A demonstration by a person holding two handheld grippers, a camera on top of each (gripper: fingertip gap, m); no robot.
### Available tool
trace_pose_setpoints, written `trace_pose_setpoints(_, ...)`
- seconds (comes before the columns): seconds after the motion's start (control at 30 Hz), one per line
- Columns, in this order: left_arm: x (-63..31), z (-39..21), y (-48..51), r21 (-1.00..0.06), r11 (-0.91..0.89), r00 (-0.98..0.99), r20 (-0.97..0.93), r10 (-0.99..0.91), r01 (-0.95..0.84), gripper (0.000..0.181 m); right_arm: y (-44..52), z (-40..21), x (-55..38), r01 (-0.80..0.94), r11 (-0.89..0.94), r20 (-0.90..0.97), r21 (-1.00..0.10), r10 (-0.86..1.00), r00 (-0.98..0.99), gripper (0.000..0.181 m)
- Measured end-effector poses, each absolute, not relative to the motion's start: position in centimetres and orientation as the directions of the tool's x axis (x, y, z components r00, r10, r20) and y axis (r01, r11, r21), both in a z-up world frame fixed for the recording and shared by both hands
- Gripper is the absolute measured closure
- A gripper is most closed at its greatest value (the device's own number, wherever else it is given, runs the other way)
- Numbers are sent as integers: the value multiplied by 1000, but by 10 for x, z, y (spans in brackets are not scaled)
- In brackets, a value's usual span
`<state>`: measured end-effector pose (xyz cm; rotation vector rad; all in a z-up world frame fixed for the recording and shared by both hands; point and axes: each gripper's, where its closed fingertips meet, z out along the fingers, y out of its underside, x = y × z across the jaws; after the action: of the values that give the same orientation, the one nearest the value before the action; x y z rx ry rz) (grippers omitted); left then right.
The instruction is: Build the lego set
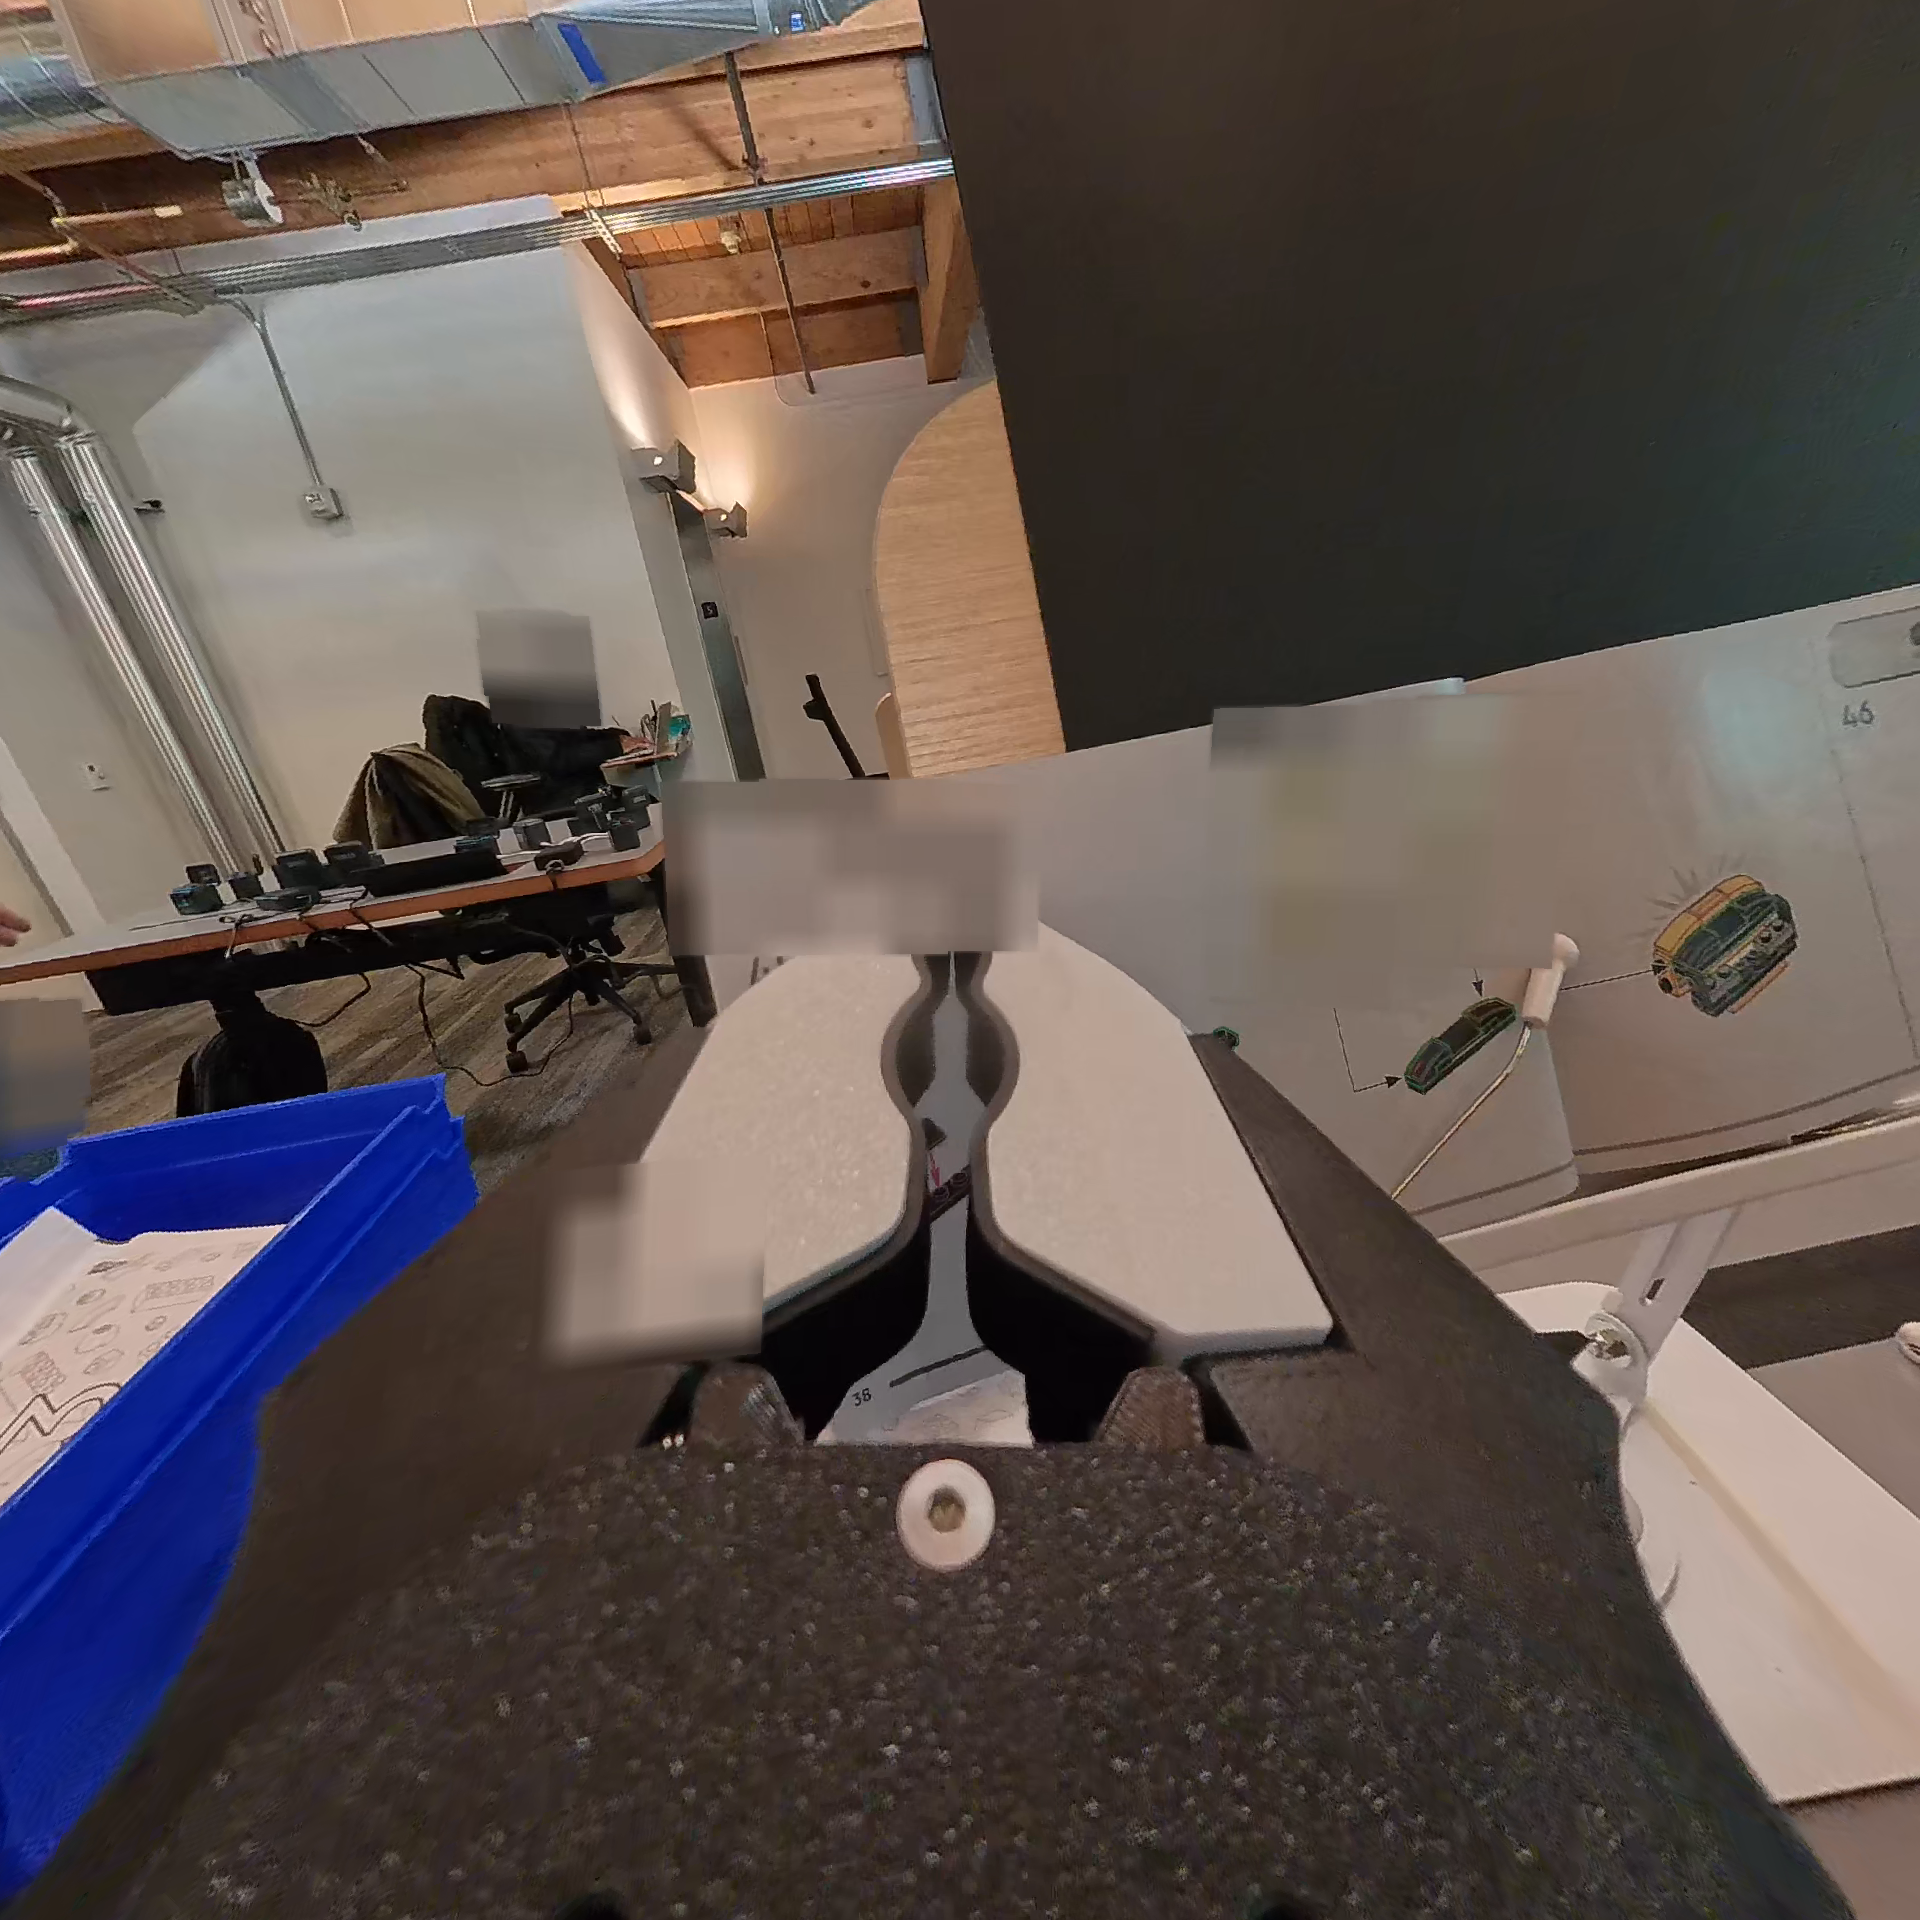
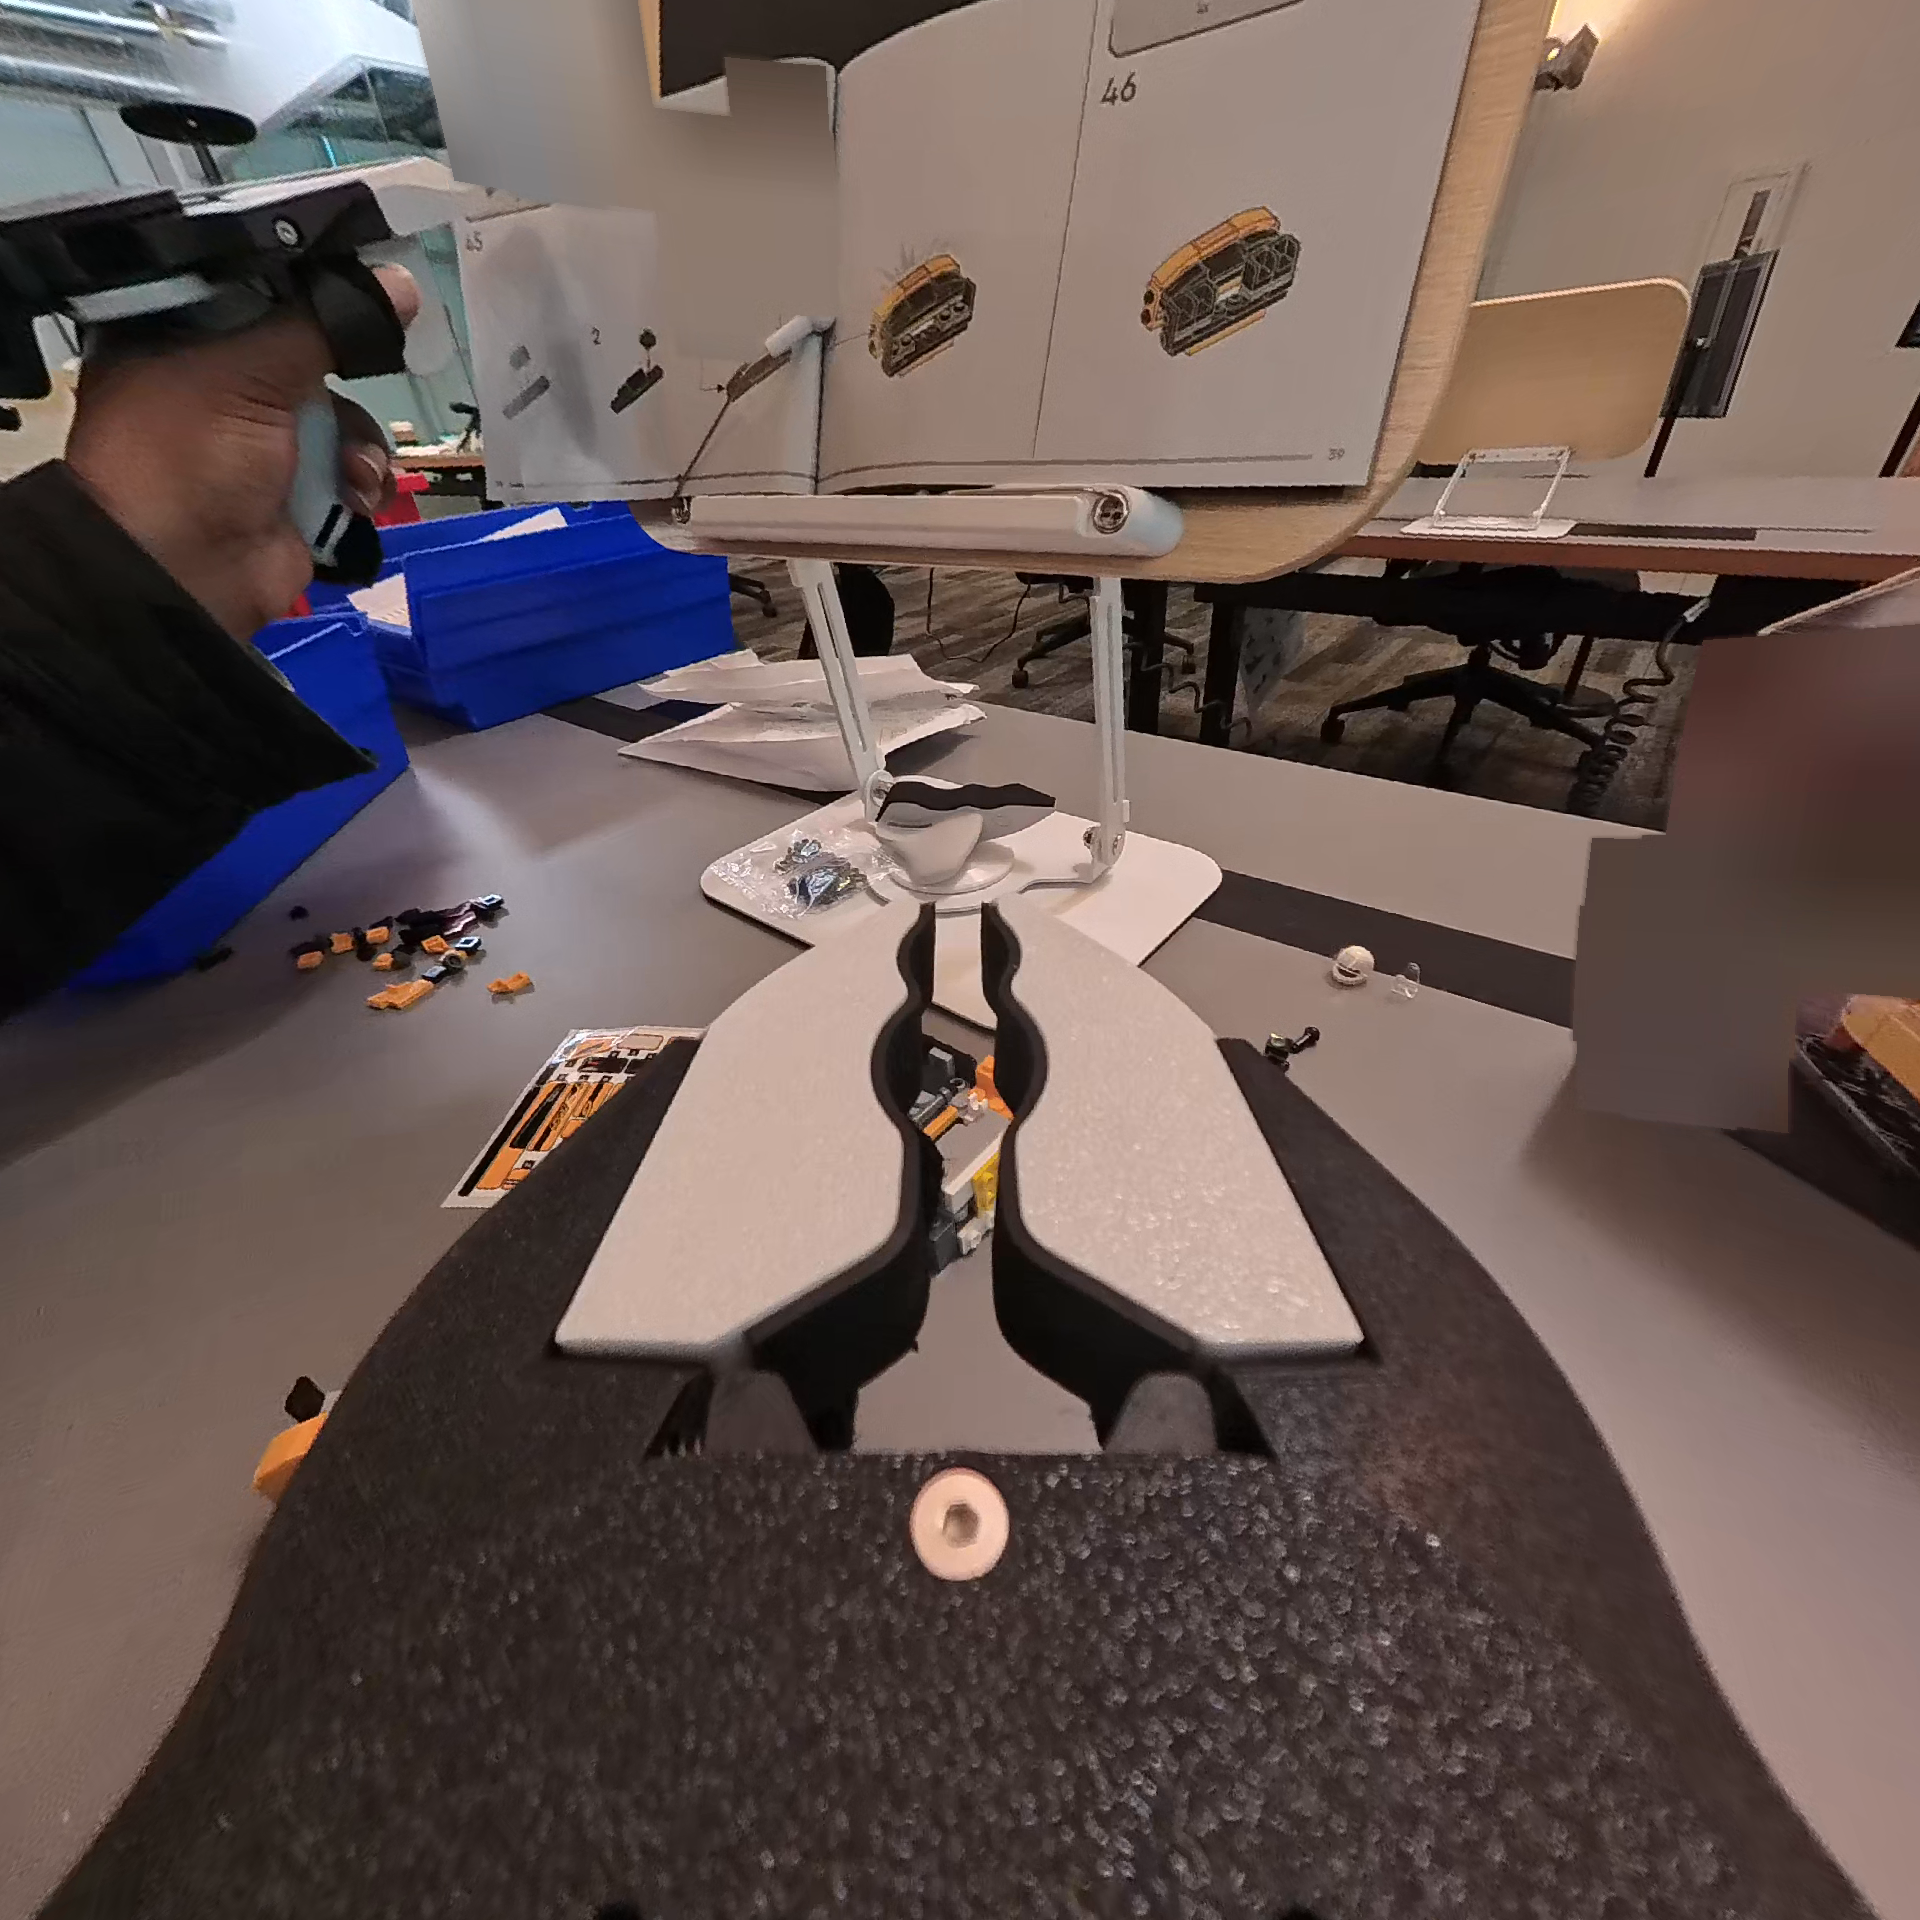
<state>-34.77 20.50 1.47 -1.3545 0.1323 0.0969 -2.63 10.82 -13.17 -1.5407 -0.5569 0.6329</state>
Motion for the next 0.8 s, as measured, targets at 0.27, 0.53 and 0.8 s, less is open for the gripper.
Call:
trace_pose_setpoints(0.27,-332,5,209,-972,180,985,-166,-52,-154,181,107,-132,-28,-16,-62,-54,-998,688,723,173)
trace_pose_setpoints(0.53,-364,12,206,-974,183,991,-132,37,-137,181,106,-133,-29,-15,-66,-56,-998,693,719,173)
trace_pose_setpoints(0.8,-386,18,200,-973,181,989,-132,68,-143,181,105,-133,-30,-13,-65,-55,-998,698,714,174)
